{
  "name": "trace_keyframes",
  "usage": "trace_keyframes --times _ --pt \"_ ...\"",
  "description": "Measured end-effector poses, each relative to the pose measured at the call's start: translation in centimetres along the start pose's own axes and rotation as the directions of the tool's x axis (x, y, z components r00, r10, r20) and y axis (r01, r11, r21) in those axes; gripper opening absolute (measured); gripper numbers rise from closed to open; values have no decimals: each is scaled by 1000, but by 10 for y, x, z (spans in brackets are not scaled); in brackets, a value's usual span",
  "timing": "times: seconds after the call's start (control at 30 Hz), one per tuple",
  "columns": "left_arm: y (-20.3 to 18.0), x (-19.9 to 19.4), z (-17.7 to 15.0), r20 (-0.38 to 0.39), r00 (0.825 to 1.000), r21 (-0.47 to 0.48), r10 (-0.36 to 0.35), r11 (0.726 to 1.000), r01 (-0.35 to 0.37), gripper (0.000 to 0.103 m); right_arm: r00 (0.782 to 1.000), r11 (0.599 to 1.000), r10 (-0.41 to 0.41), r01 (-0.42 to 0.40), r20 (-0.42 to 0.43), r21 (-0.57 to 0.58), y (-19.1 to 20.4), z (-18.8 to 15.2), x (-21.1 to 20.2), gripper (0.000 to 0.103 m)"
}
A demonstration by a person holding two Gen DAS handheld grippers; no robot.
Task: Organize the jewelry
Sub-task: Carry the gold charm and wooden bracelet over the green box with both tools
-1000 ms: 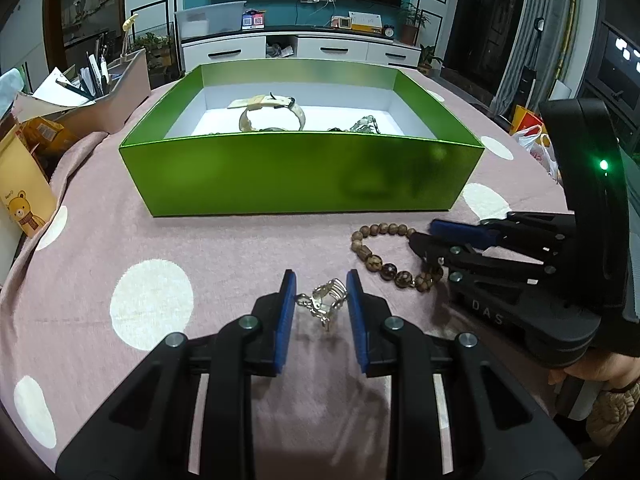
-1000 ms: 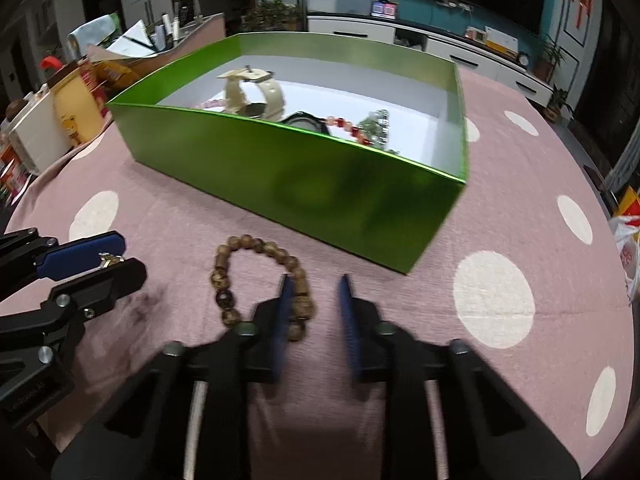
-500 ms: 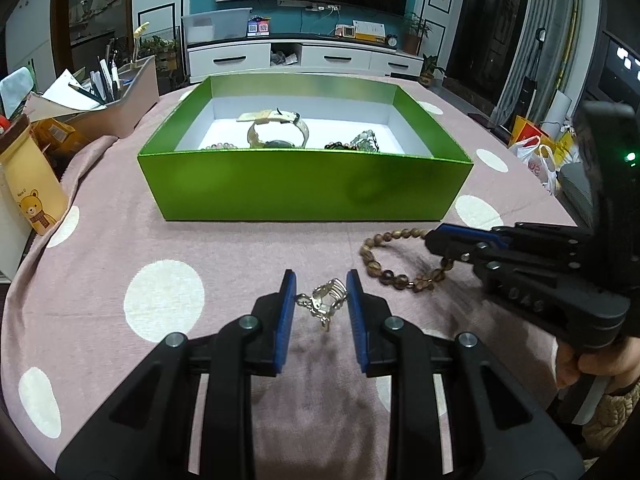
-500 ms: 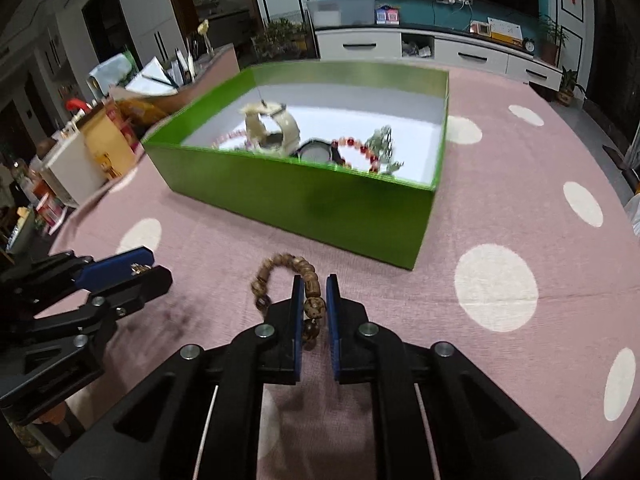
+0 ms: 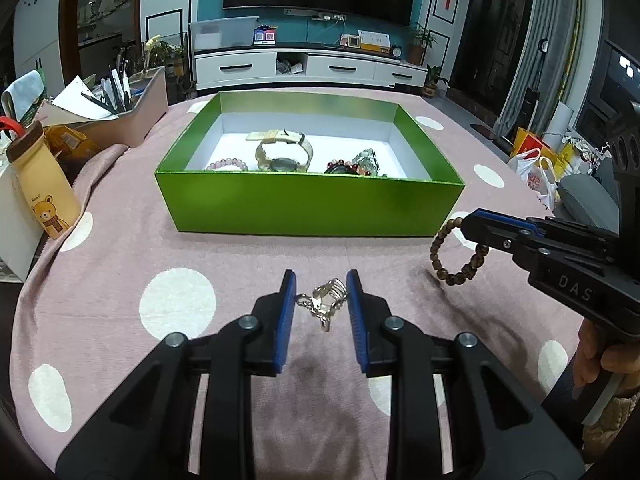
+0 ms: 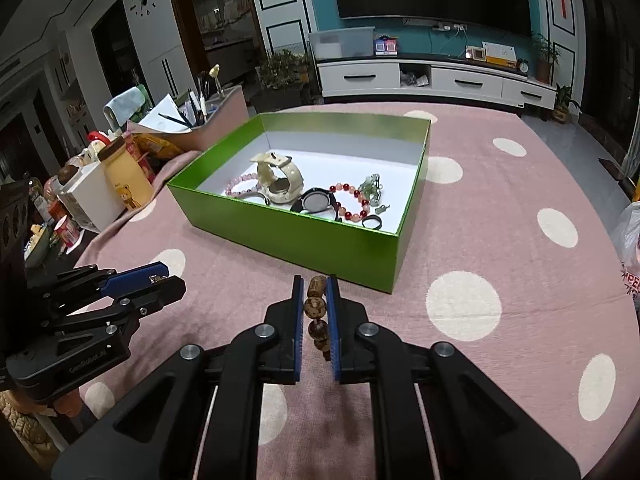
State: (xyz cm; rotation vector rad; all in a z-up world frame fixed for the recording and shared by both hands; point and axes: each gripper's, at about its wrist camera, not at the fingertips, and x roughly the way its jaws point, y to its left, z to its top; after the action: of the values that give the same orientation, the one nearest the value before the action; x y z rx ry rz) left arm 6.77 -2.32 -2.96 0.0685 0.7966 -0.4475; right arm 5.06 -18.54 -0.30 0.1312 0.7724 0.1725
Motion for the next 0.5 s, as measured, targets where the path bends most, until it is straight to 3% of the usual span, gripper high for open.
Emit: trace_keyframes --times 0.5 --pt "1 -26 20 51 998 -19 22 1000 -21 25 997 1000 24 -23 77 -5 -2 14 -30 11"
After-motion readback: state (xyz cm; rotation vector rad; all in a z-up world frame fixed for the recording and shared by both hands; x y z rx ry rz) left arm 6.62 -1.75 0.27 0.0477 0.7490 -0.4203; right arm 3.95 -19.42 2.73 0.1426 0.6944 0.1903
